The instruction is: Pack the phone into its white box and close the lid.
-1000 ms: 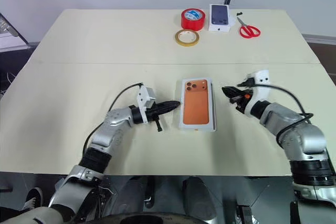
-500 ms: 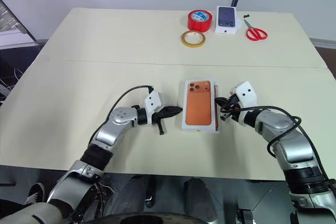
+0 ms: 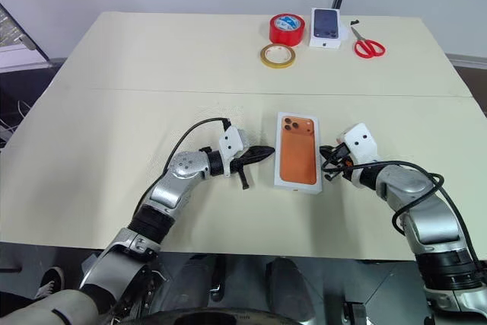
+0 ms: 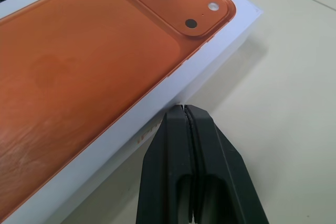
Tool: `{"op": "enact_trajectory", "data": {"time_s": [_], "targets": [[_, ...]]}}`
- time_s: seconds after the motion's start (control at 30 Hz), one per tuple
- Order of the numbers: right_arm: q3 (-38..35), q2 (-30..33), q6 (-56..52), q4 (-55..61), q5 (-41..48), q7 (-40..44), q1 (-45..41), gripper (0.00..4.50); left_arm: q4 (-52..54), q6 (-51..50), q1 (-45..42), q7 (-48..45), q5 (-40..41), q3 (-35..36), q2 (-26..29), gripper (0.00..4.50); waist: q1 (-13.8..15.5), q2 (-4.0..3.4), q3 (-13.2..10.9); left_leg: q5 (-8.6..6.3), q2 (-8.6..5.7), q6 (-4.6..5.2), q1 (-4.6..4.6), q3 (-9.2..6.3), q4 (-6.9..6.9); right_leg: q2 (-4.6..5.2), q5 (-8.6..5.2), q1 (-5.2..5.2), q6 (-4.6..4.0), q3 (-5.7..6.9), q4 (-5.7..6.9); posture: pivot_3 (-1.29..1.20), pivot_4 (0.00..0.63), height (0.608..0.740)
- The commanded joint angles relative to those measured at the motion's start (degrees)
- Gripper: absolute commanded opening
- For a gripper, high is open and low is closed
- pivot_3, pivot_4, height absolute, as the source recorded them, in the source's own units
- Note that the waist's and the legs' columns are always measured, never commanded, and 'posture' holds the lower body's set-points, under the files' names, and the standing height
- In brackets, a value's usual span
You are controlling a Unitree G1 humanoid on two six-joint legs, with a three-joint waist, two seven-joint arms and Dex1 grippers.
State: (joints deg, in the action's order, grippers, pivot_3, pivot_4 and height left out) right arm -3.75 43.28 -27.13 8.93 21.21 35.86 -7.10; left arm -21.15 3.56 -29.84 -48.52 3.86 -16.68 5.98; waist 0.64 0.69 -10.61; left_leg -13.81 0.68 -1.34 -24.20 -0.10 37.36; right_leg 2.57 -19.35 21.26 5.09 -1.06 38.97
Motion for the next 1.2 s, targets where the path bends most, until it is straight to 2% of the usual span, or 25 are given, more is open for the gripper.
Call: {"op": "enact_trajectory", "data": {"time_s": [0.03, 0.3, 0.4, 0.5, 0.6, 0.67, 0.8, 0.87, 0.93, 1.03, 1.13, 1.2], "targets": [[-2.02, -0.73, 1.12, 1.78, -0.28, 0.4, 0.43, 0.03, -0.09, 1.44, 0.32, -1.46, -0.55, -1.35, 0.45, 0.0, 0.0, 0.0, 0.0, 0.0, 0.0, 0.0, 0.0, 0.0, 0.0, 0.0, 0.0, 0.0, 0.0, 0.0, 0.0, 0.0, 0.15, 0.74], [-3.63, -0.82, 1.1, 1.18, -0.61, 0.71, -0.06, 0.03, -1.45, -1.01, -1.28, 1.66, 2.49, 3.17, -0.52, 0.0, 0.0, 0.0, 0.0, 0.0, 0.0, 0.0, 0.01, 0.0, 0.01, 0.0, 0.0, -0.01, 0.0, 0.0, 0.0, 0.0, 0.15, 0.74], [-8.54, -2.44, -1.1, 0.14, 4.68, 0.65, -3.2, 0.03, 0.35, -6.56, -5.28, 3.85, 8.95, 8.73, -2.96, 0.0, -0.01, 0.03, -0.02, 0.0, 0.0, 0.0, -0.02, -0.01, 0.02, 0.0, 0.0, 0.03, 0.0, 0.01, 0.04, 0.0, 0.15, 0.74], [-11.04, -4.36, -3.95, 0.95, 9.56, 1.63, -4.99, 0.03, -1.18, -7.74, -9.55, 5.03, 11.08, 10.98, -5.24, 0.0, 0.0, 0.03, -0.02, 0.0, 0.0, -0.01, -0.08, -0.04, 0.1, -0.01, 0.0, 0.06, 0.01, 0.05, 0.1, 0.0, 0.15, 0.74], [-9.66, -5.52, -5.7, 2.37, 11.52, 3.5, -4.71, 0.03, -7.39, -4.48, -12.93, 6.2, 7.48, 8.86, -7.72, 0.0, 0.19, 0.03, -0.01, 0.0, -0.04, -0.01, -0.08, -0.07, 0.07, -0.06, -0.03, -0.01, 0.07, 0.1, 0.03, 0.0, 0.15, 0.74], [-6.09, -4.87, -5.48, 4.31, 9.79, 5.4, -2.37, 0.03, -12.67, -2.78, -14.13, 6.67, 4.02, 6.27, -9.05, 0.0, 0.14, 0.02, 0.0, 0.0, -0.08, -0.01, -0.08, -0.05, 0.05, -0.04, -0.04, -0.02, 0.09, 0.08, -0.02, 0.0, 0.15, 0.74], [-2.85, -4.69, -9.27, 3.79, 9.09, 5.46, 0.72, 0.03, -23.53, -5.6, -16.48, 9.92, -5.07, -0.04, -8.31, 0.0, -0.08, 0.05, -0.01, 0.0, -0.14, 0.0, -0.09, -0.04, 0.05, -0.03, -0.06, 0.05, 0.12, 0.08, 0.03, 0.0, 0.15, 0.74], [0.55, -3.06, -5.03, 1.02, 2.22, 4.59, 2.26, 0.03, -24.02, -8.12, -15.89, 9.03, -4.37, 0.26, -8.71, 0.0, -0.03, 0.11, 0.07, 0.0, -0.13, 0.0, 0.13, -0.09, 0.09, -0.03, -0.06, -0.2, 0.12, 0.1, 0.09, 0.0, 0.15, 0.74], [1.35, -2.82, -3.85, -0.08, 0.37, 4.39, 2.66, 0.03, -23.68, -9.6, -15.63, 8.73, -3.69, 0.99, -9.05, 0.0, -0.06, 0.21, 0.18, -0.02, -0.15, 0.02, 0.81, -0.06, -0.06, -0.01, -0.08, -0.86, 0.12, 0.11, -0.09, 0.0, 0.15, 0.74], [-4.16, -6.65, -10.78, 0.78, 8.94, 2.86, -1.51, 0.03, -19.25, -17.55, -14.55, 4.18, 1.92, 4.66, -8.21, 0.0, -0.24, 0.42, 0.44, -0.03, -0.08, 0.03, 0.9, -0.09, -0.18, -0.02, -0.08, -1.0, 0.11, 0.11, -0.28, 0.0, 0.15, 0.74], [-7.36, -7.69, -11.42, 1.66, 11.67, 2.69, -4.22, 0.91, -11.75, -15.33, -12.51, 3.0, 3.46, 6.81, -5.3, 0.92, -0.43, 0.36, 0.45, -0.03, -0.06, 0.03, 0.82, -0.09, -0.22, 0.07, -0.07, -0.89, 0.1, 0.08, -0.28, 0.0, 0.15, 0.74], [-8.65, -7.16, -10.66, 2.8, 12.56, 3.76, -5.04, 1.93, -3.66, -15.7, -9.88, 0.88, 5.92, 8.81, -1.78, 1.94, -0.84, 0.29, 0.41, -0.03, -0.04, 0.02, 0.75, -0.08, -0.26, 0.07, -0.07, -0.79, 0.09, 0.04, -0.27, 0.0, 0.15, 0.74]]}}
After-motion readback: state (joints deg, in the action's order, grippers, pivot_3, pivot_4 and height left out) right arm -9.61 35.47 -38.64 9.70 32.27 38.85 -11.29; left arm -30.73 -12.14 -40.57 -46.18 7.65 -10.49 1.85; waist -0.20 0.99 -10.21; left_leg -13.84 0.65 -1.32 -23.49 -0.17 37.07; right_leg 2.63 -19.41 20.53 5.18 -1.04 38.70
